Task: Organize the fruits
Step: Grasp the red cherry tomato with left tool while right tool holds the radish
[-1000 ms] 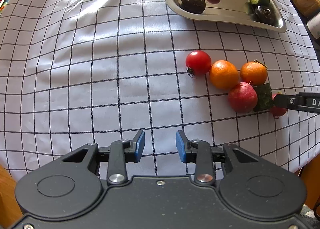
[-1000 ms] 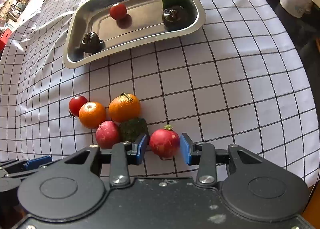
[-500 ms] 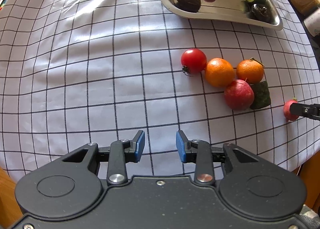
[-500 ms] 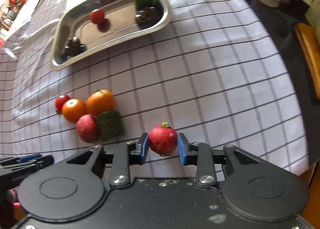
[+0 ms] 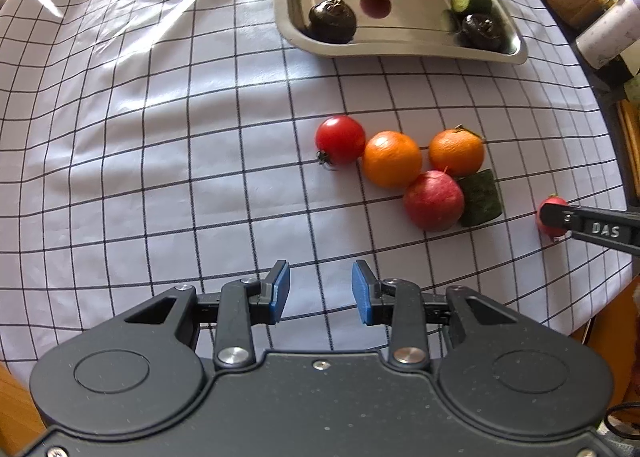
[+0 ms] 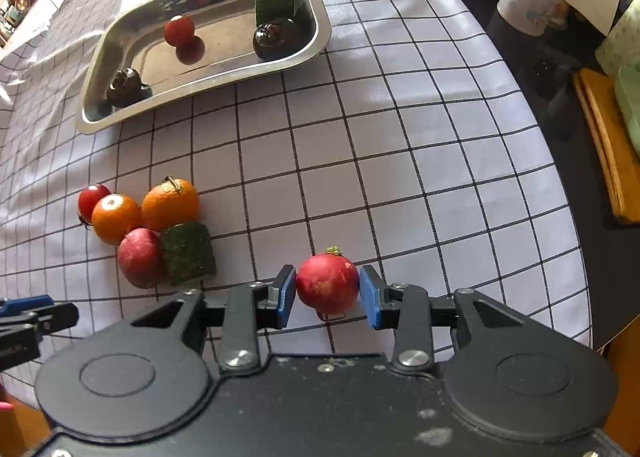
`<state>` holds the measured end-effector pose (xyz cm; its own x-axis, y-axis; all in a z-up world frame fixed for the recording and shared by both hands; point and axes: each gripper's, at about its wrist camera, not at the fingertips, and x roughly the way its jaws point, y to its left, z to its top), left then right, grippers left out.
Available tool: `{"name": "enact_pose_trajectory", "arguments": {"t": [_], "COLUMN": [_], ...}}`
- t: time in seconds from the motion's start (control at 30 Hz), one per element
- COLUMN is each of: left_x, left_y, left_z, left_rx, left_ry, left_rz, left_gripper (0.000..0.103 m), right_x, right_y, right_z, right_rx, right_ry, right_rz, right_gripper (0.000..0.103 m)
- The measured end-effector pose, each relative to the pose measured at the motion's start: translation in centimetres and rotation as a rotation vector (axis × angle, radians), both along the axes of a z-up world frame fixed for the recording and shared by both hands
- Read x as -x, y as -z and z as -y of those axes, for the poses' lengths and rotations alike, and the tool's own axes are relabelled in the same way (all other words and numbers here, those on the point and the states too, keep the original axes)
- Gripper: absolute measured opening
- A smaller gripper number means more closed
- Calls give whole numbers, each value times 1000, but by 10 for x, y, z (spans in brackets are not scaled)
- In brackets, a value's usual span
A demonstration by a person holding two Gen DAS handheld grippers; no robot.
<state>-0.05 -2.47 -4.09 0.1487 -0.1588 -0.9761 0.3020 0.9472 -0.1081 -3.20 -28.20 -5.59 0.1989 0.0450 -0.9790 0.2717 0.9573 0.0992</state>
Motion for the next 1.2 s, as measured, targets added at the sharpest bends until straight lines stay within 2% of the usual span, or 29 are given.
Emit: {"name": "enact_pose_trajectory", "arguments": {"t": [0.33, 0.6, 0.93, 1.17, 1.2], "left_x": [-17, -44, -87, -94, -94], "left_y": [-3, -7, 0, 18, 20], "left_z": [10, 18, 28, 36, 36], "left_rx": [58, 64, 43, -8, -11], "left_ry": [-2, -44, -136, -132, -132], "left_rz": [-10, 15, 11, -23, -29], "left_gripper": [43, 43, 44, 44, 47], "right_x": [-5, -8, -24, -37, -38], "right_y": [5, -1, -9, -5, -5], "right_z": [0, 1, 7, 11, 11], "right_rx": [9, -18, -54, -60, -61], "right_ry": [-1, -17, -34, -55, -56], "right_rz": [-14, -8, 16, 5, 4], "right_gripper": [38, 38, 38, 38, 38]}}
